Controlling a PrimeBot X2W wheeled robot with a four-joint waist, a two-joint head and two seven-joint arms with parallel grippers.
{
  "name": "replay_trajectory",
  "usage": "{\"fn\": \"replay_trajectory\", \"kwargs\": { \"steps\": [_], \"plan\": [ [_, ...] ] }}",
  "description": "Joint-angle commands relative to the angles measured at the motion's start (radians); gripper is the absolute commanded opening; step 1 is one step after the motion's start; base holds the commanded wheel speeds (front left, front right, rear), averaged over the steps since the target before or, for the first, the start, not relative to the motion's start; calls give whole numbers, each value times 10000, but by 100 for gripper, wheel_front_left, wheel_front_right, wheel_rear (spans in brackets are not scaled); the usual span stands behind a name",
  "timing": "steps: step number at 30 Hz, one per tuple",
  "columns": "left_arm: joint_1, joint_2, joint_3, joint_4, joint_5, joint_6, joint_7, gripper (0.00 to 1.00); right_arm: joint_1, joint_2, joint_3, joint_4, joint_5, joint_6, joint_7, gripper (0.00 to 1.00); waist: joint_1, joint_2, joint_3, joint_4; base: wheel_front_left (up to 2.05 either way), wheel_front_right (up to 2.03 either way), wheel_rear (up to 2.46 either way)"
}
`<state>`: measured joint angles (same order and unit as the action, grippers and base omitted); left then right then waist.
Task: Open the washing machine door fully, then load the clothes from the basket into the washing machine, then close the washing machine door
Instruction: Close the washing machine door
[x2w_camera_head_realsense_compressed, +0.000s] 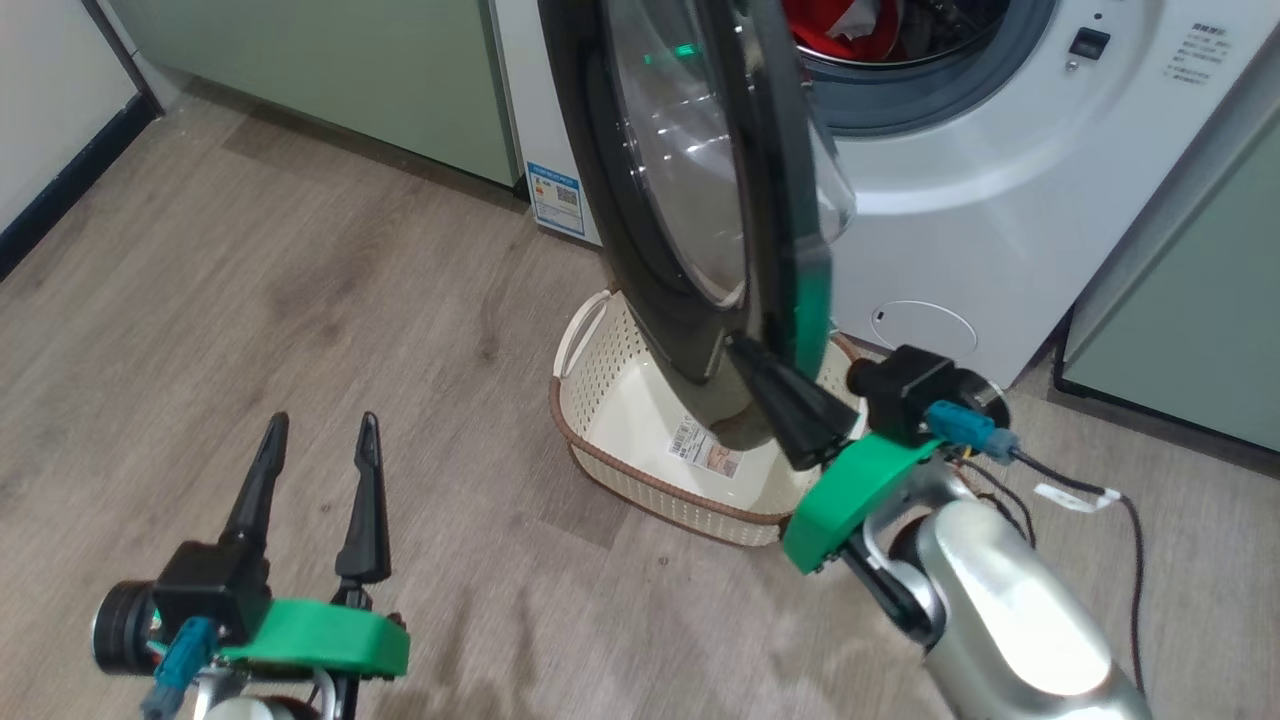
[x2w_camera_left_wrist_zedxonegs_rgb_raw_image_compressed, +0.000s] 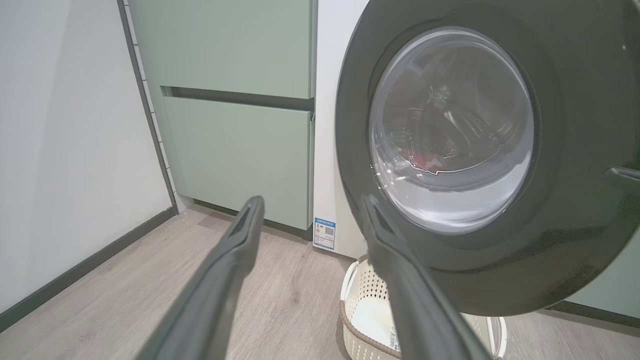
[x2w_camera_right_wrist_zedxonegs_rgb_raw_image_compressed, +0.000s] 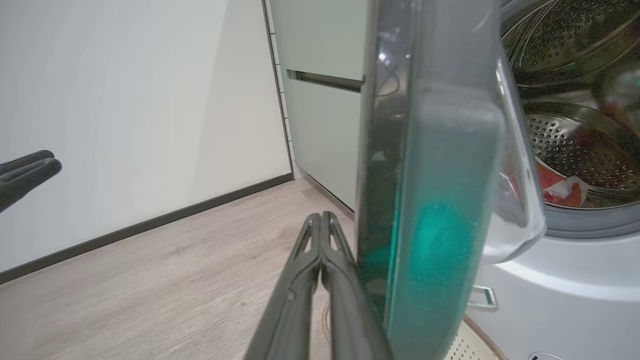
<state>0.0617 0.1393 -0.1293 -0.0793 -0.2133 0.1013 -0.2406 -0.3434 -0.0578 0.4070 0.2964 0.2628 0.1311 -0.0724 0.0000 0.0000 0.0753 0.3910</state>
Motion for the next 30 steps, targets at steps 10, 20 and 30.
{"fn": "replay_trajectory", "kwargs": {
  "steps": [10,20,30],
  "plan": [
    [-529,64,219,-280,-63,29,-173,100,-770,76,-1376,188,-472,-4,-296,0,0,0,32,-74,0,0,0],
    [-694,55,146,-263,-93,-3,-186,100,-1694,76,-2638,1260,-766,-4,-582,0,0,0,249,-100,0,0,0],
    [-784,103,132,-183,-105,-29,-198,100,-2176,76,-2132,1654,-498,-4,-961,13,0,0,312,-334,0,0,0]
  ]
}}
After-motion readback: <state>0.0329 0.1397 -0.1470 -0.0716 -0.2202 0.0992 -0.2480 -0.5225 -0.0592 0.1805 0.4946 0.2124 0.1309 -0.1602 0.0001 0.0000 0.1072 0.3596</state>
